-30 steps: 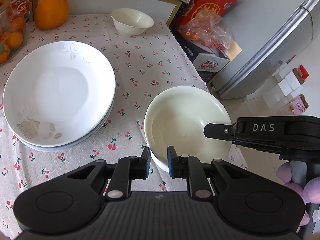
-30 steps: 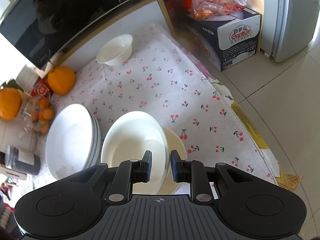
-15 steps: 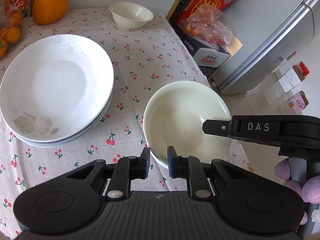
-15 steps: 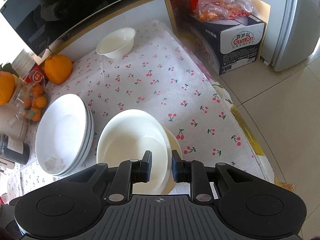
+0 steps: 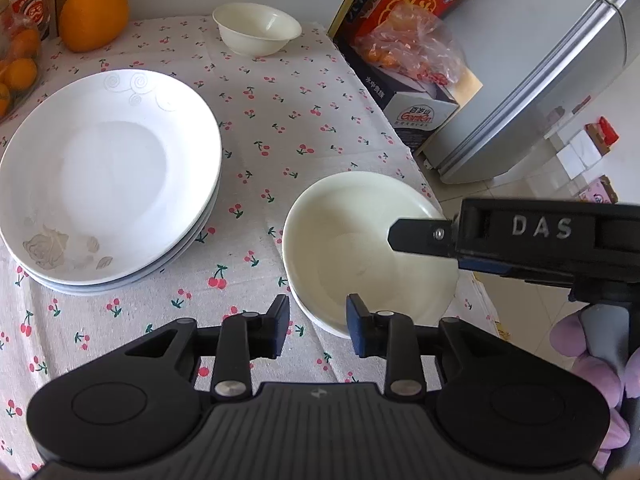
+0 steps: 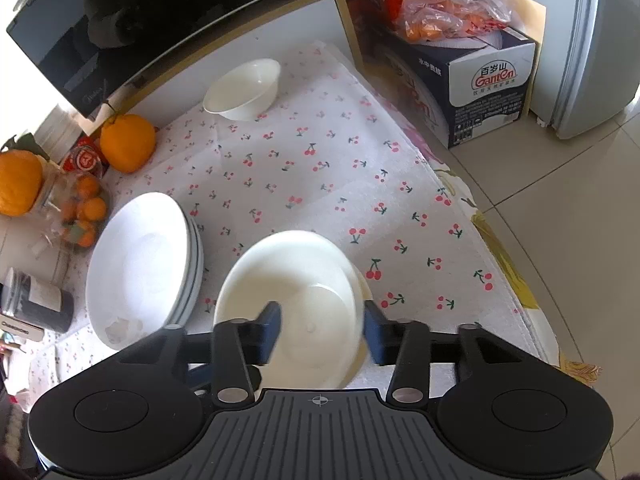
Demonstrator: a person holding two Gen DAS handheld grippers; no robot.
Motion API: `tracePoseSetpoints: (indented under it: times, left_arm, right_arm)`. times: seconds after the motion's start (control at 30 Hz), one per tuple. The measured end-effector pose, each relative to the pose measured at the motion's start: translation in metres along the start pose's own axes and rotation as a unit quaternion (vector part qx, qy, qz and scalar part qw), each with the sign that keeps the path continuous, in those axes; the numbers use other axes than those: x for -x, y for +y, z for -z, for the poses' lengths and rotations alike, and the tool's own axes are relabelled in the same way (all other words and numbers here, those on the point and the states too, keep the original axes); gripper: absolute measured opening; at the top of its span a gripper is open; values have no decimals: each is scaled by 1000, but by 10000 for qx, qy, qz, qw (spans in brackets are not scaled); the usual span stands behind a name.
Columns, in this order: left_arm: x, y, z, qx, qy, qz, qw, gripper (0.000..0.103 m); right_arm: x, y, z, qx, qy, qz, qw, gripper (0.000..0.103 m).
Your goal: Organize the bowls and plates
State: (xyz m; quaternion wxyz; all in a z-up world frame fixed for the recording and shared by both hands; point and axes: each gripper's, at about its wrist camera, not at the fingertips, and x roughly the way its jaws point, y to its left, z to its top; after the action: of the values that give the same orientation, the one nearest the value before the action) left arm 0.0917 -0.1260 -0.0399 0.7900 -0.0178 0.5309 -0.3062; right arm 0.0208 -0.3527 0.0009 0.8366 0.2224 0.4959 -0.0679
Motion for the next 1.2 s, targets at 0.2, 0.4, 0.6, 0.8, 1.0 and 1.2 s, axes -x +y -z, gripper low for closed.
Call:
tracePoseSetpoints:
  times: [0.2, 0.4, 0.6, 0.8, 1.0, 1.2]
  left_arm:
    - [5, 1, -2, 16, -112, -8, 9999, 56]
    - [11, 2, -5, 73, -256, 38, 9996, 69]
    - [17, 3, -11, 120, -378, -19, 9992, 82]
    - [29, 7, -22, 236, -774, -215, 9965, 95]
    - [36, 16, -34, 434, -1096, -542, 9915, 101]
    - [39, 20, -52, 418, -1372, -1010, 9845, 102]
  right_arm:
    - [6, -8, -5, -294, -71, -266, 9992, 68]
    - [10, -19, -9, -668, -115, -546, 9962, 75]
    - [13, -28, -14, -944, -255, -654, 9931, 80]
    - [13, -31, -21, -937, -478, -711, 9919, 85]
    - [8, -16, -32, -480, -732, -409, 9953, 87]
    - [2, -9, -49, -598, -653, -105, 9960, 90]
